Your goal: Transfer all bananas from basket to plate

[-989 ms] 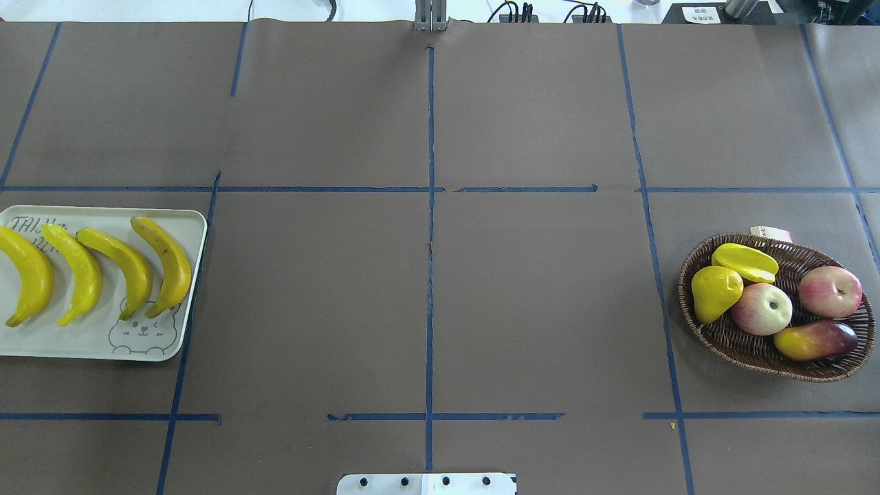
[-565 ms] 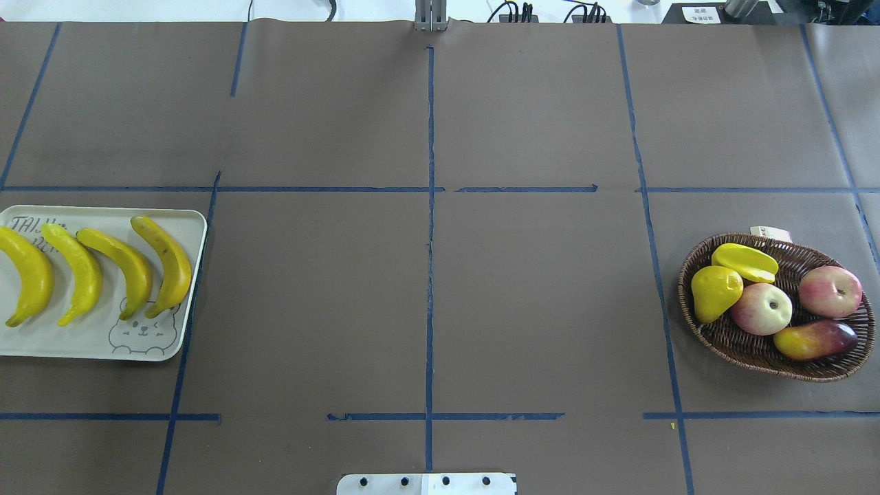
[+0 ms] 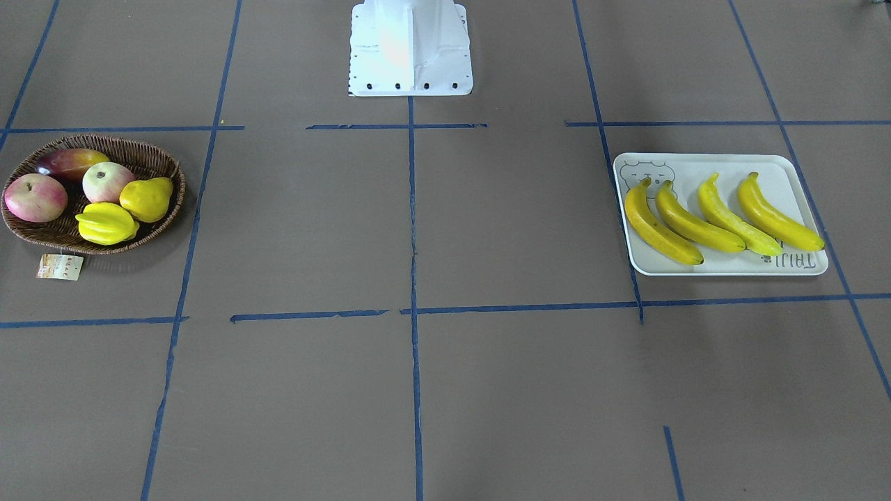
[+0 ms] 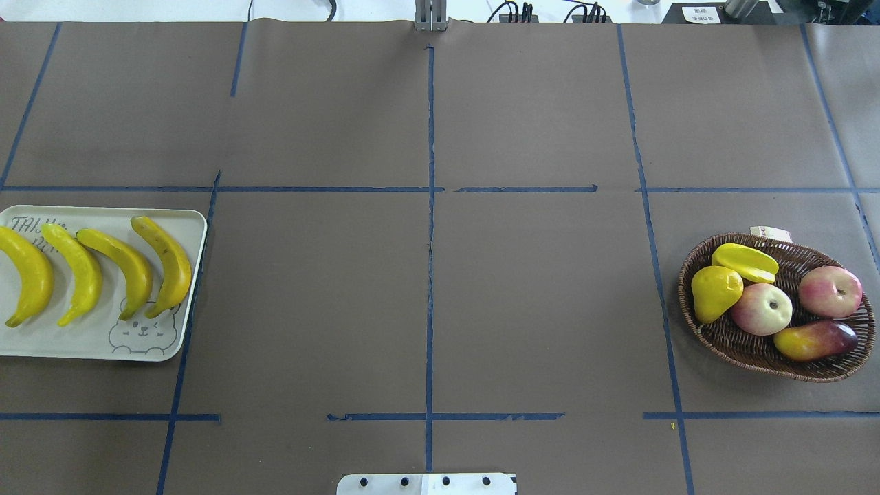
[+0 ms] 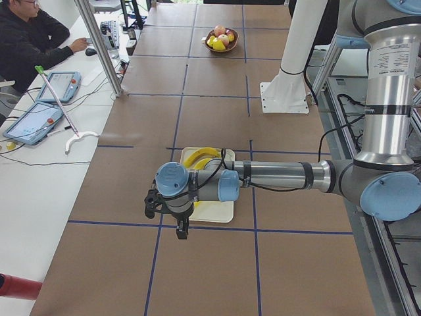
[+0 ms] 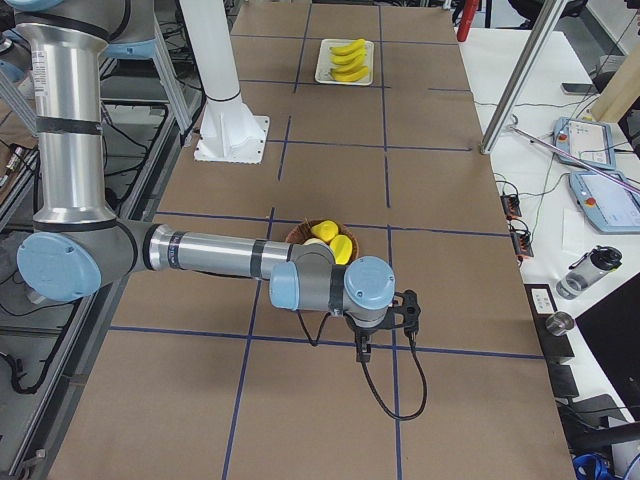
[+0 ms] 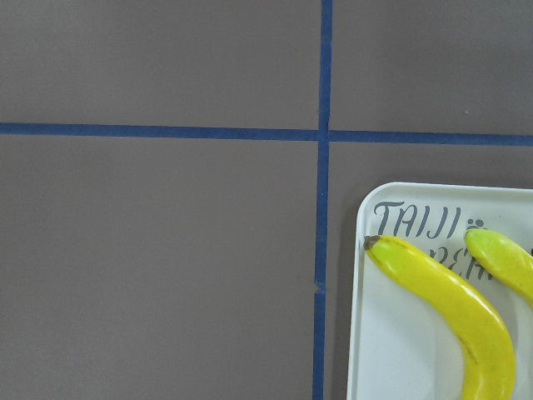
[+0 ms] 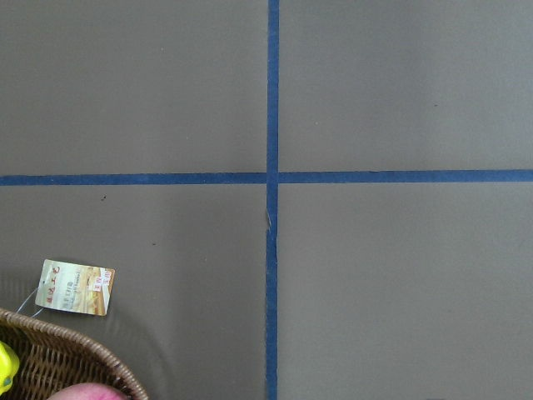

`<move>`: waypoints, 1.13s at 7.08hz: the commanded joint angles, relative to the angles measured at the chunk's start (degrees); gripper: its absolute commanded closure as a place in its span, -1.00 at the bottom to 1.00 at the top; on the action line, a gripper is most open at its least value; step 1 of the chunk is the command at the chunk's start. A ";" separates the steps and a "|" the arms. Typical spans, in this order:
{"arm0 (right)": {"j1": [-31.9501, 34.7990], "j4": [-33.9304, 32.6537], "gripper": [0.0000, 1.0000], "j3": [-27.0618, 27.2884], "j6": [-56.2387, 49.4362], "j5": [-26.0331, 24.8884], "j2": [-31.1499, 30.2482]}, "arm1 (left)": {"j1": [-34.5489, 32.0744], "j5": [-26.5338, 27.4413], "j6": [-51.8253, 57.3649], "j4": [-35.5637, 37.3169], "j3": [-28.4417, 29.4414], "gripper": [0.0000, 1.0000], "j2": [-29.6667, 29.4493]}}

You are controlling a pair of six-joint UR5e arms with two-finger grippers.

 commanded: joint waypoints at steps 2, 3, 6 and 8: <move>0.57 -7.25 -1.00 2.16 0.06 0.06 0.75 | 0.00 0.02 -0.03 -0.07 0.00 -1.00 -0.06; 0.58 -8.24 -1.00 2.07 -0.03 -0.20 0.84 | 0.00 -0.07 -0.03 -0.07 -0.18 -1.00 -0.06; 0.75 -7.98 -1.00 1.28 -0.12 -0.73 0.76 | 0.00 -0.07 -0.03 -0.16 0.00 -1.00 -0.06; 0.75 -7.89 -1.00 1.28 -0.12 -1.17 0.67 | 0.09 0.02 -0.03 -0.16 0.00 -1.00 -0.06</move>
